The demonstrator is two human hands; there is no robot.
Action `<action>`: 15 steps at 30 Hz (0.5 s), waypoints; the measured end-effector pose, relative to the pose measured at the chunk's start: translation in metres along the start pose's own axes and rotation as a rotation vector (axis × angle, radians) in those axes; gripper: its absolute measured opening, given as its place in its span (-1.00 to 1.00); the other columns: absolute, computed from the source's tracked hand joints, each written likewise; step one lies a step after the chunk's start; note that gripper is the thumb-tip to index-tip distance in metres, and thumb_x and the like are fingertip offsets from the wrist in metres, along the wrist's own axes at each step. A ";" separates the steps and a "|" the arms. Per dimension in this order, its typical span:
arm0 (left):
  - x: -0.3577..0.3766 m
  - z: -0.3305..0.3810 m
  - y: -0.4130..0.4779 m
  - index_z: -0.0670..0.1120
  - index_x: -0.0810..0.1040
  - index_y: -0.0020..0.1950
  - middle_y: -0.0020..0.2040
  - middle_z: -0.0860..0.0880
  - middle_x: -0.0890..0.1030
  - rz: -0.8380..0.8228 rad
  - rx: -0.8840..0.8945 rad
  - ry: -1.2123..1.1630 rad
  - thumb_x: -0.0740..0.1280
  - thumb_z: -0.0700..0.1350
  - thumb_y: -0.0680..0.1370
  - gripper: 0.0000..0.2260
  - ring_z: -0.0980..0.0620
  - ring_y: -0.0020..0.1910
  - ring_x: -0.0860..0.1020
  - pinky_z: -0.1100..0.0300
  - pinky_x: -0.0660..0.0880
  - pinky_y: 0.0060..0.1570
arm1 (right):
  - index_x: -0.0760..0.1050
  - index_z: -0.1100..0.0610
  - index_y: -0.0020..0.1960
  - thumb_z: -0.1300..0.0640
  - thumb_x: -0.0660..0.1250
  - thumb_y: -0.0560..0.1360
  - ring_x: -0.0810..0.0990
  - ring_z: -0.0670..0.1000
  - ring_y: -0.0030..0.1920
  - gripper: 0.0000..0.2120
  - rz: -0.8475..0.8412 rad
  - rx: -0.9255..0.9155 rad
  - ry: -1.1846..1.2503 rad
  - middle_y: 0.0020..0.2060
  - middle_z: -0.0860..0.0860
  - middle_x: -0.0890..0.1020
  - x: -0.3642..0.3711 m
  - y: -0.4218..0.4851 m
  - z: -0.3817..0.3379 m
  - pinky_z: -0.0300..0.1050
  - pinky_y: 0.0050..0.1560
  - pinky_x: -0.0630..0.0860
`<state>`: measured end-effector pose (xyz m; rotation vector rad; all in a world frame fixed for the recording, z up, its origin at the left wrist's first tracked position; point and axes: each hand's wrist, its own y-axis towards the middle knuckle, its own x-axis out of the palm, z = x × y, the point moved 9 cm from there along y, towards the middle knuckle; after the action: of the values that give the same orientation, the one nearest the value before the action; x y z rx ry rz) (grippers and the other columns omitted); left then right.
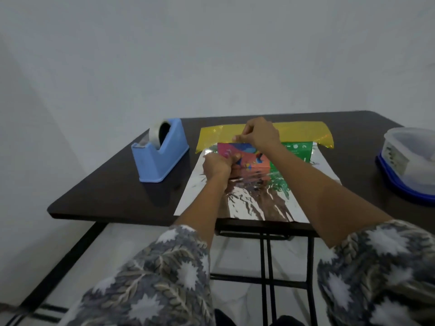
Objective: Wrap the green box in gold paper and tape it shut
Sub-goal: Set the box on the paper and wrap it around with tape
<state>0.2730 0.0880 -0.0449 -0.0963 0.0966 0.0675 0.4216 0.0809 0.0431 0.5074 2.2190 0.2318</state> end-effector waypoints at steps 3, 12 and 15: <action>0.000 -0.001 0.000 -0.22 0.61 -0.31 -0.42 -0.11 0.63 -0.020 0.048 -0.046 0.48 -0.01 0.42 -0.72 -0.08 -0.38 0.62 0.00 0.62 -0.12 | 0.38 0.00 -0.41 -0.10 0.51 0.31 0.58 0.05 -0.10 -0.65 0.014 0.016 -0.007 -0.32 -0.05 0.56 0.000 -0.002 0.003 0.23 0.21 0.40; -0.002 -0.013 0.012 -0.20 0.61 -0.11 -0.26 -0.14 0.68 -0.021 -0.045 0.055 0.49 0.08 0.33 -0.64 -0.12 -0.26 0.66 -0.06 0.62 -0.14 | 0.41 0.01 -0.36 -0.11 0.49 0.34 0.57 0.01 -0.14 -0.68 0.027 0.016 -0.003 -0.32 -0.07 0.56 0.001 -0.003 0.002 0.22 0.22 0.40; 0.002 0.002 -0.012 -0.23 0.56 -0.14 -0.36 -0.13 0.64 -0.196 -0.096 -0.004 0.46 -0.09 0.42 -0.78 0.00 -0.46 0.62 0.11 0.61 -0.41 | 0.50 0.08 -0.31 -0.09 0.45 0.39 0.55 0.00 -0.19 -0.73 0.055 -0.036 0.048 -0.33 -0.03 0.58 0.000 -0.006 0.002 0.13 0.15 0.44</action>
<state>0.2765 0.0764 -0.0416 -0.2010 0.0800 -0.1233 0.4211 0.0754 0.0398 0.5490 2.2452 0.3148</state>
